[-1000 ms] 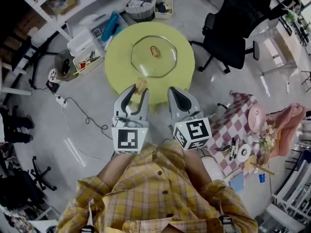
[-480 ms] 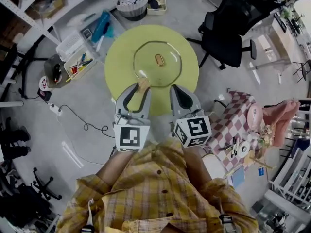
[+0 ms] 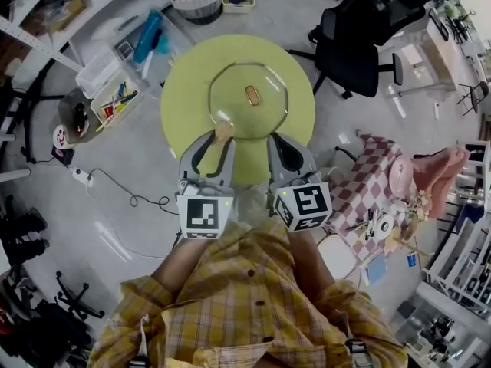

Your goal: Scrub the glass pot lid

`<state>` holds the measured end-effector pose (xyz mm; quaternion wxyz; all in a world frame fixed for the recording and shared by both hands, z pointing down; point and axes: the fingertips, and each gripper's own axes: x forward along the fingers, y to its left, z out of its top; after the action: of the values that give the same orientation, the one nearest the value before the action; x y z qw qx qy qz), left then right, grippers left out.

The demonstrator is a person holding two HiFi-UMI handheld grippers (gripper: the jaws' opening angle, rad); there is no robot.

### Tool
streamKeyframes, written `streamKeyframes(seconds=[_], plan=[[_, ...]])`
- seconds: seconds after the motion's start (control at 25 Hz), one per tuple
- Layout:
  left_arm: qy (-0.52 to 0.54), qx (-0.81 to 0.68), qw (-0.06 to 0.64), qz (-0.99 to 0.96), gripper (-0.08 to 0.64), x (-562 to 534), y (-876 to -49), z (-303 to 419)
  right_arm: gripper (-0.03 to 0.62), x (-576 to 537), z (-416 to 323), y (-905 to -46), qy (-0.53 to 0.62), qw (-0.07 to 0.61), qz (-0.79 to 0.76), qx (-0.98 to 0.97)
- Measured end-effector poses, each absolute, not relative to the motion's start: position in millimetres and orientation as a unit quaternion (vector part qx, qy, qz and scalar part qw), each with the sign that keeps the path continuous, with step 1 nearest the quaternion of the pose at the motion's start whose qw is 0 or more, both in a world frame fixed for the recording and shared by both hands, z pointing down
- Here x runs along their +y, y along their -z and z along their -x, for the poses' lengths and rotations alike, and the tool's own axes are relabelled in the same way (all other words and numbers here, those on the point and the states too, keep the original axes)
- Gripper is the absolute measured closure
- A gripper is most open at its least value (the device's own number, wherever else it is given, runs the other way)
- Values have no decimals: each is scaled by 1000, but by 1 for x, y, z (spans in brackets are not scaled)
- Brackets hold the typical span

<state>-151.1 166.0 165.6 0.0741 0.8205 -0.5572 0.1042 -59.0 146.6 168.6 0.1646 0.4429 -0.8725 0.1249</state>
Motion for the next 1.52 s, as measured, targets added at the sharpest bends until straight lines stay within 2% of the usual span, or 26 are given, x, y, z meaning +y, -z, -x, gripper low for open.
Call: streamKeyframes(seconds=[0.96,1.52], plan=[[-180,-588,104,-782,436,88,-227,97,594,52,23,-235,-147,189,-368,-899],[-221,-568,159,-777,436,65,-307,114,594,20,36,-309,-189,234,-361,-883]])
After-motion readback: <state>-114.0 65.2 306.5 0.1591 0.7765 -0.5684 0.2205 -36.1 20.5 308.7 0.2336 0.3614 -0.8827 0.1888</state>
